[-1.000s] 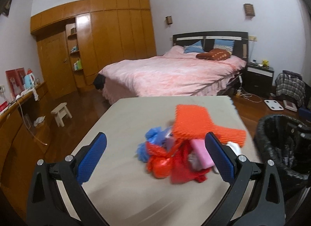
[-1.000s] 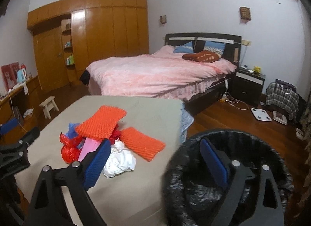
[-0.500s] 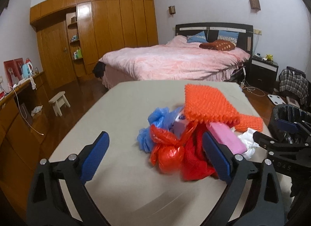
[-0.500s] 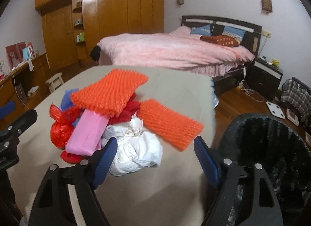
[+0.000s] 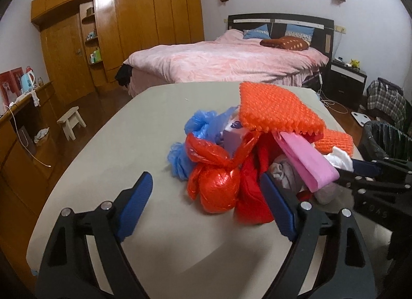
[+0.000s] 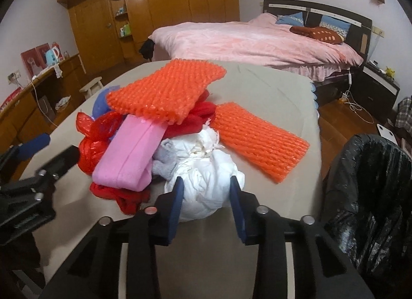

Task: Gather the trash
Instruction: 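Grasp the red plastic bag with the left tool while the right tool grasps white tissue, then carry the red bag and white tissue over the bin and release both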

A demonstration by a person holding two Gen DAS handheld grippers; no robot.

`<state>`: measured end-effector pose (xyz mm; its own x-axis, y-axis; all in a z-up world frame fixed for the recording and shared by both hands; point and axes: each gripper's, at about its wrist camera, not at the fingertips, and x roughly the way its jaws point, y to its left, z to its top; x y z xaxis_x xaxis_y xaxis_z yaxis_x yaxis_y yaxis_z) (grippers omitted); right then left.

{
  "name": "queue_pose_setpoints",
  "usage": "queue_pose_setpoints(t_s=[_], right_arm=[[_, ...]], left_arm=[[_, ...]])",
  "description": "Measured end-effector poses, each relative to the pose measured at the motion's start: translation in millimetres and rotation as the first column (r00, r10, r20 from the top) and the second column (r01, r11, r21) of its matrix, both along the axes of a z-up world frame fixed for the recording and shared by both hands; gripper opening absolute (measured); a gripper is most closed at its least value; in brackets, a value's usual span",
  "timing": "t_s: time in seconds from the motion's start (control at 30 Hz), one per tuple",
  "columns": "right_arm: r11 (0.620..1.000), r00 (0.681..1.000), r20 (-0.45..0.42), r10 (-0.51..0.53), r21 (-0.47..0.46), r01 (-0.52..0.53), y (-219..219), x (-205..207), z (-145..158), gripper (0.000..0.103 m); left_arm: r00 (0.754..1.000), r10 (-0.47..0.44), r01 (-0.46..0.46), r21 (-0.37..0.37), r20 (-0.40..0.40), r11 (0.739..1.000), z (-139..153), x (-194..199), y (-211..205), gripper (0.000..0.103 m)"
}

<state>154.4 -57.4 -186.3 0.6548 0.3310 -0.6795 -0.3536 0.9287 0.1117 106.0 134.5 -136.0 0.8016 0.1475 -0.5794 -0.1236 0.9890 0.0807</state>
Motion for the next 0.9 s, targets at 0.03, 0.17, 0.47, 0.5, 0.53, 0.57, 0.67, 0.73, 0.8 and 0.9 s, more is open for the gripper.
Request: queue_pose_setpoints(t_s=[0.03, 0.17, 0.47, 0.5, 0.53, 0.57, 0.67, 0.73, 0.8, 0.9], right_arm=[[1.0, 1.0, 0.005, -0.008, 0.004, 0.008, -3.2, -1.7, 1.5, 0.034], [0.999, 0.998, 0.032, -0.044, 0.02, 0.044, -15.4, -0.3, 9.8, 0.034], [0.997, 0.997, 0.03, -0.07, 0.027, 0.069, -23.1, 5.9, 12.6, 0.034], [0.998, 0.997, 0.032, -0.066, 0.023, 0.065, -22.1, 6.0, 12.7, 0.034], [0.998, 0.997, 0.034, -0.064, 0.02, 0.063, -21.2, 5.0, 12.5, 0.034], [0.998, 0.998, 0.036, -0.061, 0.017, 0.06, -20.5, 4.1, 12.6, 0.034], [0.998, 0.998, 0.035, -0.056, 0.018, 0.055, -19.9, 3.2, 13.8, 0.034], [0.998, 0.998, 0.041, -0.054, 0.022, 0.053, -20.7, 0.9, 16.5, 0.034], [0.998, 0.997, 0.054, -0.052, 0.023, 0.051, -21.9, -2.5, 21.2, 0.034], [0.998, 0.996, 0.072, -0.054, 0.027, 0.052, -25.2, -6.7, 28.2, 0.034]], left_arm=[[1.0, -0.001, 0.001, -0.001, -0.004, 1.0, -0.7, 1.9, -0.2, 0.079], [1.0, -0.001, 0.001, -0.014, -0.031, 1.0, -5.1, 9.2, 1.3, 0.069], [0.992, -0.02, 0.016, -0.028, -0.125, 0.999, -20.8, 31.4, 4.7, 0.041], [0.991, -0.029, 0.025, -0.034, -0.133, 0.999, -23.5, 32.6, 4.8, 0.036], [0.99, -0.033, 0.028, -0.034, -0.136, 0.999, -24.8, 33.2, 4.5, 0.035], [0.99, -0.033, 0.029, -0.033, -0.137, 0.999, -24.0, 33.6, 3.3, 0.032], [0.993, -0.027, 0.023, -0.038, -0.118, 0.999, -21.3, 29.8, 4.9, 0.029], [0.995, -0.021, 0.016, -0.048, -0.097, 0.999, -16.4, 25.3, 6.1, 0.028], [0.998, -0.013, 0.01, -0.048, -0.067, 0.999, -8.0, 17.3, 6.5, 0.028], [0.999, -0.008, 0.006, -0.045, -0.033, 0.999, 4.5, 6.8, 5.0, 0.028]])
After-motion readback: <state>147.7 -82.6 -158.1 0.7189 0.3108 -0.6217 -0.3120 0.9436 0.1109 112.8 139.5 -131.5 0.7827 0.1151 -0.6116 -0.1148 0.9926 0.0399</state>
